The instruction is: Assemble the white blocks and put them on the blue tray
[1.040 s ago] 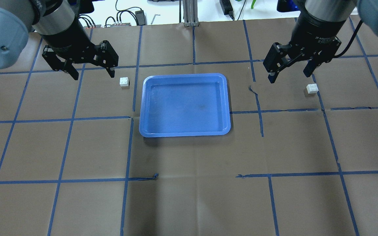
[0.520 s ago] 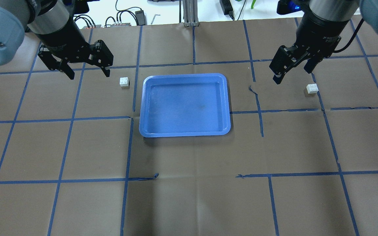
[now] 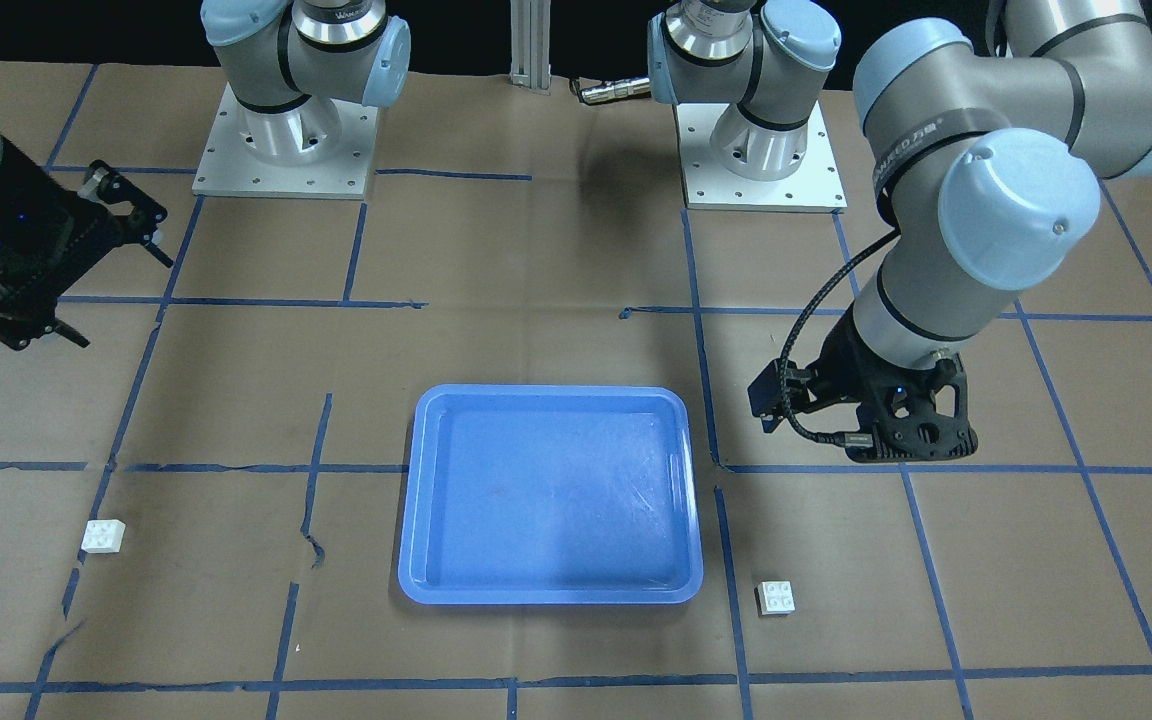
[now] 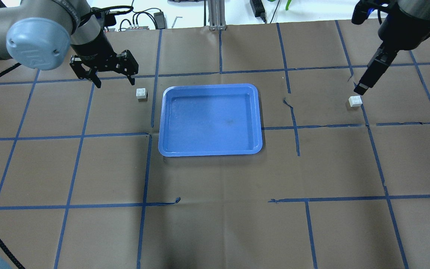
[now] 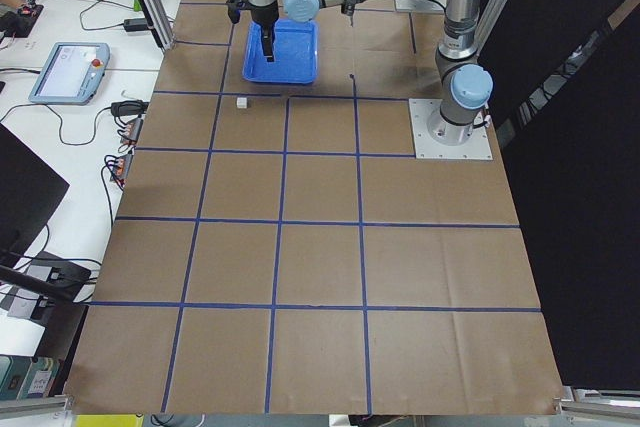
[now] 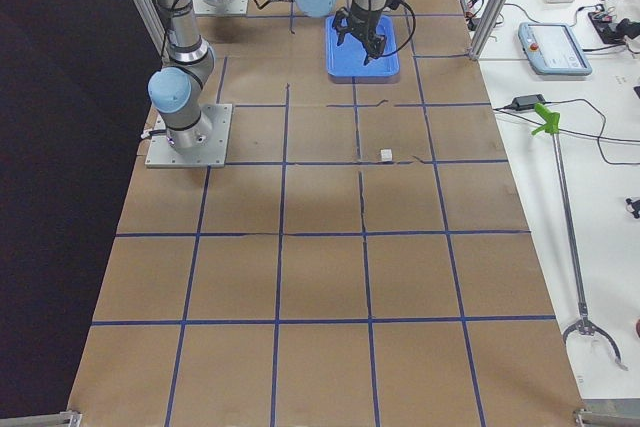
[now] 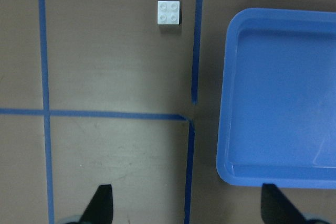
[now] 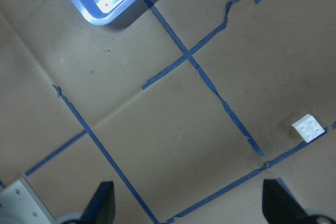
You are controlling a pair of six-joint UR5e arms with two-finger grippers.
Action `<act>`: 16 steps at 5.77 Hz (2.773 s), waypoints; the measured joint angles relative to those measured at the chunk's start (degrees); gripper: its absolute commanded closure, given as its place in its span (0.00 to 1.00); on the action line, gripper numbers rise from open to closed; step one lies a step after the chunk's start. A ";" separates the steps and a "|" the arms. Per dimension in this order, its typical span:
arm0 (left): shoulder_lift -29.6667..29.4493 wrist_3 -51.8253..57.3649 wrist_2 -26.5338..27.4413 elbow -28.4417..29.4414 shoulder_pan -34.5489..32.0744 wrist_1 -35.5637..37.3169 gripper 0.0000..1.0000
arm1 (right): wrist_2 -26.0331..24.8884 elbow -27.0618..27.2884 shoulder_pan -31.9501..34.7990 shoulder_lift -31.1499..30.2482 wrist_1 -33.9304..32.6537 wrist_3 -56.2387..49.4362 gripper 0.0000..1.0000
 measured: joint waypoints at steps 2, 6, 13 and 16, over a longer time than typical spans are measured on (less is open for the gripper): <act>-8.30 0.12 0.39 -0.06 0.03 9.89 0.01 | 6.27 0.00 -7.07 5.53 -4.95 -27.46 0.00; -18.57 0.60 0.55 -0.69 0.09 21.97 0.10 | 26.25 -0.60 -17.12 23.86 -15.16 -54.28 0.00; -16.13 7.98 2.78 -1.09 0.10 22.76 1.00 | 27.89 1.70 -18.90 30.65 -16.79 -60.38 0.24; -9.65 30.20 4.47 -5.55 -9.80 22.03 1.00 | 27.84 1.71 -18.91 31.19 -17.35 -60.52 0.70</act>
